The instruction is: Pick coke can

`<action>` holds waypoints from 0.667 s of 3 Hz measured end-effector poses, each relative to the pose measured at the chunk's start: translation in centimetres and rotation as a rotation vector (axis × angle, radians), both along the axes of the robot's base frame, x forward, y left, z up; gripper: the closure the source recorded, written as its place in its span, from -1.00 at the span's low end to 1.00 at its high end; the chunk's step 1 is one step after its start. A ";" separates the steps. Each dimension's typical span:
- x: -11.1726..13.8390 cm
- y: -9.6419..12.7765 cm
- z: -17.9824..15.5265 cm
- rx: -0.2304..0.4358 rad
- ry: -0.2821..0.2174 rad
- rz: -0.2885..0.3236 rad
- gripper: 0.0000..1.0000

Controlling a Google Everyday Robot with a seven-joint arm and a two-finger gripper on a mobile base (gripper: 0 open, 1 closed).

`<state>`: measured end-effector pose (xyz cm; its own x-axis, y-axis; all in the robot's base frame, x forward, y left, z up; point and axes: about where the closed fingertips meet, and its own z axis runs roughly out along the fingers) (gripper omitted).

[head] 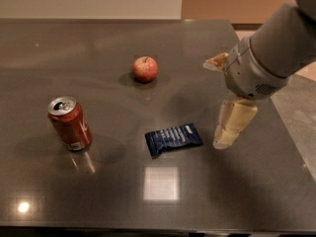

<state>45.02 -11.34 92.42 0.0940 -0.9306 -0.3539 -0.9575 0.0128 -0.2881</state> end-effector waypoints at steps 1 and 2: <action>-1.2 0.5 -3.9 0.036 0.018 0.072 -1.00; -1.3 1.2 -5.0 0.073 0.022 0.125 -1.00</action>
Offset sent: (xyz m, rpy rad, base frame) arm -0.0111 0.0204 -0.0625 0.1257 0.0278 0.1893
